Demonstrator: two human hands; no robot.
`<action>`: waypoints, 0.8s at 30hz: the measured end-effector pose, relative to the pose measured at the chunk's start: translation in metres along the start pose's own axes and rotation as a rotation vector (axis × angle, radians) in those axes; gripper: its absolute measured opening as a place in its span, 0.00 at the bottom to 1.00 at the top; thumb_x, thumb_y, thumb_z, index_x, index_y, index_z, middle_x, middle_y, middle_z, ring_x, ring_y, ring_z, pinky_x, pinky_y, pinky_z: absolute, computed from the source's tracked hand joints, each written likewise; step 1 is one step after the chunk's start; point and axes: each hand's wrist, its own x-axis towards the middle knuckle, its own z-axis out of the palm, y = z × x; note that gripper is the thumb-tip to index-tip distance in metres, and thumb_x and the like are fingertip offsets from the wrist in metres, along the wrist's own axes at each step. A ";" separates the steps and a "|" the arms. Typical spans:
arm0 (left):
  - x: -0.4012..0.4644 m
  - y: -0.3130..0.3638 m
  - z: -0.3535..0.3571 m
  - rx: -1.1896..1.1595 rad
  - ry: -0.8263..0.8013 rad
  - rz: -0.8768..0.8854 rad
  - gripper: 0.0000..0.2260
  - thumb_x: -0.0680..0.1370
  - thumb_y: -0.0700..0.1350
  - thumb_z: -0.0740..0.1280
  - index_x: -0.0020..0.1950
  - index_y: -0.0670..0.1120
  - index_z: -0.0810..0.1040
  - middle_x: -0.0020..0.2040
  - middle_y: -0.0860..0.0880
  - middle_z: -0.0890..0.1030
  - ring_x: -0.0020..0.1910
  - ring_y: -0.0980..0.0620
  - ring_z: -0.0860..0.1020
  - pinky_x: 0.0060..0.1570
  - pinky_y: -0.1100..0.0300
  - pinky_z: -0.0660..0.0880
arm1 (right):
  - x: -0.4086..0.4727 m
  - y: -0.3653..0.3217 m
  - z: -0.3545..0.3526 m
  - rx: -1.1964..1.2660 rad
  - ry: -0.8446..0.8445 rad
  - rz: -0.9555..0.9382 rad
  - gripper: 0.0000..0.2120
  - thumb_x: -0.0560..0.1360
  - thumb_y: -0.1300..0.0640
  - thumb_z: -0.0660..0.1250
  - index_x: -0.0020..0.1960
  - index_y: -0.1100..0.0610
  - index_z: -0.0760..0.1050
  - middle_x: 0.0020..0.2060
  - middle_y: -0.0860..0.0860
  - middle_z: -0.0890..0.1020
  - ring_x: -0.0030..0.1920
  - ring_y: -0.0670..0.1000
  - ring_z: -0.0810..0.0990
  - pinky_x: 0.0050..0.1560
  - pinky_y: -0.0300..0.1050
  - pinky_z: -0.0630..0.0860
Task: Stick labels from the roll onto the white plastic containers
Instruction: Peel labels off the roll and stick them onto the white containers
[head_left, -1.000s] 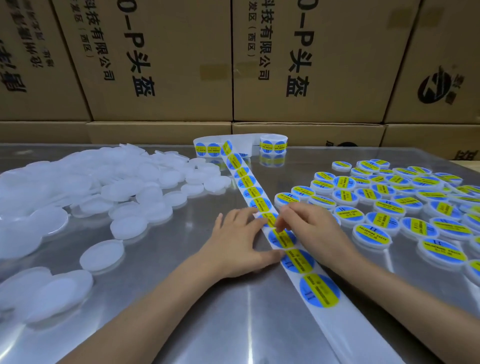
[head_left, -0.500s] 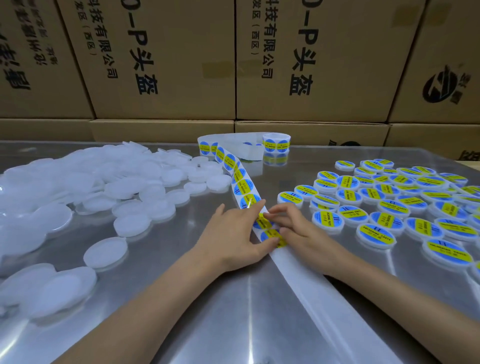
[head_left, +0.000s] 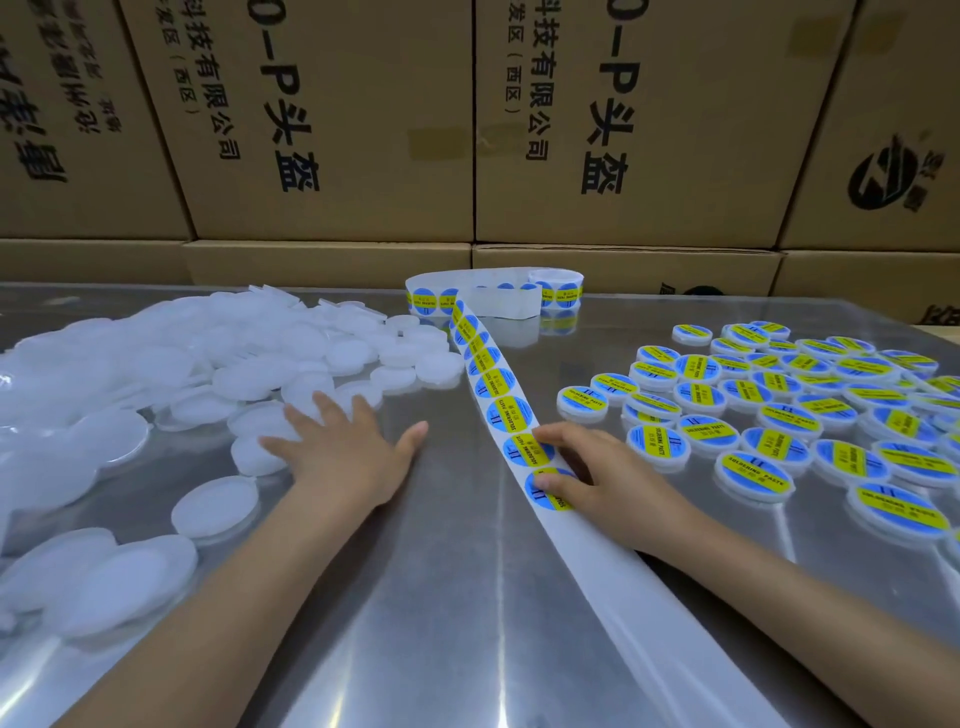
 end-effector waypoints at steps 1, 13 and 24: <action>0.002 -0.001 0.000 -0.026 -0.018 -0.023 0.39 0.74 0.72 0.43 0.78 0.49 0.48 0.78 0.41 0.46 0.75 0.34 0.44 0.68 0.33 0.48 | 0.000 -0.001 0.000 -0.010 -0.002 0.004 0.22 0.76 0.48 0.66 0.68 0.47 0.68 0.60 0.47 0.75 0.59 0.46 0.71 0.60 0.42 0.68; -0.024 0.032 0.001 -0.085 0.244 0.404 0.20 0.80 0.56 0.56 0.68 0.49 0.65 0.64 0.48 0.71 0.62 0.45 0.70 0.51 0.53 0.70 | -0.001 -0.004 0.001 -0.082 0.036 0.009 0.23 0.76 0.45 0.64 0.69 0.48 0.67 0.57 0.45 0.76 0.59 0.47 0.70 0.53 0.41 0.67; -0.038 0.049 0.011 -0.407 0.175 0.853 0.24 0.70 0.57 0.59 0.64 0.53 0.73 0.59 0.57 0.76 0.63 0.57 0.68 0.67 0.54 0.59 | -0.002 -0.009 0.000 -0.163 0.106 -0.018 0.13 0.74 0.42 0.65 0.53 0.48 0.75 0.46 0.45 0.78 0.52 0.48 0.73 0.48 0.47 0.71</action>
